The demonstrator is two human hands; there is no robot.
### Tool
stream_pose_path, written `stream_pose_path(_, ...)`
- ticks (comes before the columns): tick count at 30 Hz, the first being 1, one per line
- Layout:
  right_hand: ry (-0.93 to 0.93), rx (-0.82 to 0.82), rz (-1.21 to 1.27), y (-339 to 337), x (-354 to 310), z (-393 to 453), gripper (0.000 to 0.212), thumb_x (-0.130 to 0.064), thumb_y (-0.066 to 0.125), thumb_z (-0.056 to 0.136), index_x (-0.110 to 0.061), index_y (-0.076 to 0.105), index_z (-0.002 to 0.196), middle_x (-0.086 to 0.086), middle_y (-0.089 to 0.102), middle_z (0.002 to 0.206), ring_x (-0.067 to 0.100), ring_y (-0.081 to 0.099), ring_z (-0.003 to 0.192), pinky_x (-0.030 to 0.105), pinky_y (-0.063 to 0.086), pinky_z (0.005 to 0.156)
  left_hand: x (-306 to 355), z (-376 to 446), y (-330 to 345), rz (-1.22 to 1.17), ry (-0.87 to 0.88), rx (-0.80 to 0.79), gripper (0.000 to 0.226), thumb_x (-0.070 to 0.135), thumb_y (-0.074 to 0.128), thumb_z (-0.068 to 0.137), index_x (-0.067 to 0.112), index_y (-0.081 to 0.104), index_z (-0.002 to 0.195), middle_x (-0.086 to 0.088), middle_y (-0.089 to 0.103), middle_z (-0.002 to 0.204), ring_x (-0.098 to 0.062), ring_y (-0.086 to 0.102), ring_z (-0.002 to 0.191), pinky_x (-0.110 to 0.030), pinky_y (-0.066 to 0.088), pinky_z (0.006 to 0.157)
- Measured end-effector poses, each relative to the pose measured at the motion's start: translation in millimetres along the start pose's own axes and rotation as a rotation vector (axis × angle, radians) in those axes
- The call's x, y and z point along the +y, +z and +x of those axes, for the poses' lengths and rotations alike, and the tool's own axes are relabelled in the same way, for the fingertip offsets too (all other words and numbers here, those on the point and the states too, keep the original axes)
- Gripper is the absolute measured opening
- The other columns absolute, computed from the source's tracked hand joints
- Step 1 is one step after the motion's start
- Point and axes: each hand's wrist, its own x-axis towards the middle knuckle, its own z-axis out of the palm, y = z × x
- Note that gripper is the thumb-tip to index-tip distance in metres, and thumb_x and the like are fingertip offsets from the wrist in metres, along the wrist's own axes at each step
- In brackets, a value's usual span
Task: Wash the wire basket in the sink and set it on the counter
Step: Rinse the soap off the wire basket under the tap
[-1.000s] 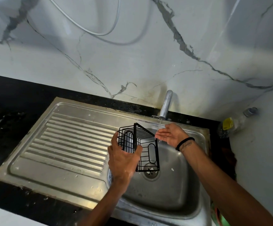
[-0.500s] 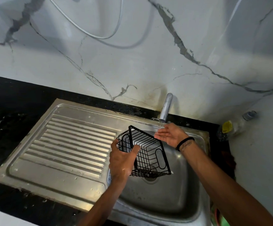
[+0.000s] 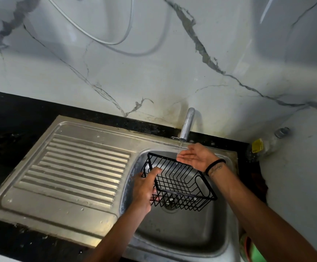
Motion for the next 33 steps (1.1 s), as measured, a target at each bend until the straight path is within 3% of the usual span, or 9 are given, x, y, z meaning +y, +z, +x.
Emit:
stream_pose_path(2,-0.007,-0.004,0.016,1,-4,0,0.031,-0.011,0.043,0.107,0.004,0.047,0.134,0.035,0.057,0.129,0.047,0.06,0.118,0.047,0.054,0.095,3,3,3,-0.008,-0.014,-0.028,0.086,0.058,0.081,0.063,0.018,0.053,0.134,-0.008,0.054,0.121,-0.024,0.056,0.092,-0.043,0.054,0.075)
stream_pose_path(6,0.018,-0.005,-0.014,2,-9,0,0.031,-0.015,0.044,0.107,0.013,0.056,0.116,0.036,0.057,0.126,0.046,0.059,0.119,0.047,0.051,0.104,10,10,8,-0.017,-0.026,-0.067,0.057,0.047,0.08,0.074,0.019,0.061,0.121,-0.008,0.053,0.117,-0.021,0.051,0.087,-0.038,0.052,0.07)
stream_pose_path(10,0.023,-0.001,-0.022,3,-12,2,0.03,-0.015,0.045,0.107,0.011,0.058,0.107,0.036,0.058,0.125,0.046,0.059,0.118,0.048,0.051,0.105,11,17,11,-0.013,-0.067,-0.087,0.046,0.043,0.078,0.078,0.019,0.063,0.114,-0.009,0.051,0.117,-0.021,0.049,0.088,-0.038,0.055,0.07)
stream_pose_path(13,0.029,-0.001,-0.023,4,-12,3,0.03,-0.016,0.044,0.107,0.011,0.059,0.105,0.035,0.059,0.124,0.046,0.06,0.118,0.048,0.05,0.106,11,21,14,-0.04,-0.089,-0.125,0.044,0.043,0.079,0.075,0.019,0.066,0.11,-0.014,0.053,0.119,-0.028,0.053,0.095,-0.055,0.061,0.086)
stream_pose_path(15,0.029,0.006,-0.025,6,-11,5,0.031,-0.017,0.044,0.107,0.01,0.058,0.102,0.035,0.059,0.123,0.046,0.06,0.117,0.05,0.049,0.107,10,21,15,-0.05,-0.12,-0.149,0.049,0.044,0.08,0.072,0.018,0.066,0.111,-0.014,0.054,0.118,-0.031,0.054,0.099,-0.057,0.058,0.091)
stream_pose_path(21,0.032,0.016,-0.054,9,-11,4,0.034,-0.019,0.043,0.108,0.01,0.058,0.105,0.035,0.06,0.121,0.046,0.061,0.116,0.049,0.05,0.106,2,22,16,-0.113,-0.16,-0.246,0.026,0.035,0.072,0.084,0.013,0.064,0.096,-0.008,0.055,0.085,-0.017,0.056,0.053,-0.042,0.059,0.064)
stream_pose_path(28,0.013,0.011,-0.079,17,-12,-7,0.033,-0.02,0.041,0.109,0.008,0.054,0.12,0.033,0.06,0.122,0.044,0.061,0.117,0.049,0.05,0.106,3,21,19,-0.148,-0.178,-0.279,0.023,0.029,0.07,0.084,0.01,0.063,0.096,-0.007,0.054,0.081,-0.017,0.05,0.054,-0.036,0.055,0.056)
stream_pose_path(31,-0.005,0.013,-0.127,19,-12,-11,0.033,-0.021,0.039,0.109,0.007,0.055,0.116,0.031,0.061,0.122,0.042,0.06,0.119,0.048,0.049,0.108,1,24,21,-0.151,-0.195,-0.316,0.026,0.029,0.071,0.084,0.009,0.063,0.099,-0.006,0.053,0.079,-0.015,0.051,0.05,-0.043,0.058,0.063)
stream_pose_path(33,-0.024,0.012,-0.197,18,-13,-15,0.036,-0.023,0.038,0.11,0.007,0.056,0.118,0.029,0.062,0.119,0.04,0.061,0.116,0.047,0.05,0.106,-2,27,23,-0.165,-0.225,-0.341,0.028,0.03,0.073,0.081,0.01,0.063,0.097,-0.005,0.054,0.076,-0.017,0.051,0.055,-0.056,0.058,0.079)
